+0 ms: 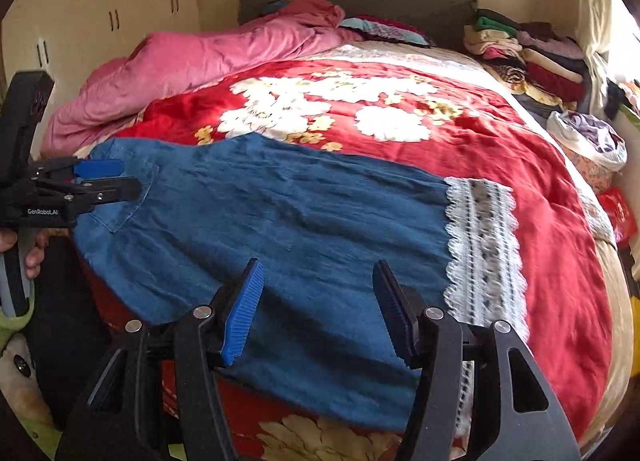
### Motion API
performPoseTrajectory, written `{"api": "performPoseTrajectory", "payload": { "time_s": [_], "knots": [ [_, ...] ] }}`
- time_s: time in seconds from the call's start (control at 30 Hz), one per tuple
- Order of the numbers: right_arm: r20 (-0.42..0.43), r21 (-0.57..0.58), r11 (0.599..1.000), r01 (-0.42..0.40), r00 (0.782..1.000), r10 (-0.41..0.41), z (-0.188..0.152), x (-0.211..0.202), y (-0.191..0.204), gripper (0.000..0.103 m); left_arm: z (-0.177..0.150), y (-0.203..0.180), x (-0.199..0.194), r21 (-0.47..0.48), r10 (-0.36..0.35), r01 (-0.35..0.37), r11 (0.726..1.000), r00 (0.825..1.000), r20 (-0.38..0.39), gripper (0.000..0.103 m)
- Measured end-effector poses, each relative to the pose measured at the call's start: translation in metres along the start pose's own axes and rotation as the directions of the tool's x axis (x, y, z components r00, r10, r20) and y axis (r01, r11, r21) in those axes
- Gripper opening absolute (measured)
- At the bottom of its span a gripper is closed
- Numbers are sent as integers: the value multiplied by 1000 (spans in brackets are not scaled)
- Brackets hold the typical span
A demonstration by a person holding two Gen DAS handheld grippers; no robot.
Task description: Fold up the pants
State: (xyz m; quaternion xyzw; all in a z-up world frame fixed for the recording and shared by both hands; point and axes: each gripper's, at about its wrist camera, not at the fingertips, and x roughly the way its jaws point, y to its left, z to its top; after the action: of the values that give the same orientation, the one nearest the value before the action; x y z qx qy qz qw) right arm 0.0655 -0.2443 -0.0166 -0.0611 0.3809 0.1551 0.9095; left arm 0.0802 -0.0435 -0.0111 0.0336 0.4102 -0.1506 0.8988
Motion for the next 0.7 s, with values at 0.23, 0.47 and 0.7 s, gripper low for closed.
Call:
{"api": "performPoseTrajectory", "payload": {
  "time_s": [0.23, 0.47, 0.7],
  "knots": [
    [-114, 65, 996, 59, 992, -51, 0, 49, -26, 56, -8, 9, 49, 44, 102, -98, 994, 990, -95, 82],
    [-95, 171, 984, 53, 995, -37, -8, 42, -52, 56, -12, 18, 47, 20, 99, -97, 995, 991, -89, 85],
    [-37, 182, 982, 46, 999, -40, -6, 22, -43, 76, -13, 18, 39, 12, 82, -82, 997, 994, -76, 88]
  ]
}}
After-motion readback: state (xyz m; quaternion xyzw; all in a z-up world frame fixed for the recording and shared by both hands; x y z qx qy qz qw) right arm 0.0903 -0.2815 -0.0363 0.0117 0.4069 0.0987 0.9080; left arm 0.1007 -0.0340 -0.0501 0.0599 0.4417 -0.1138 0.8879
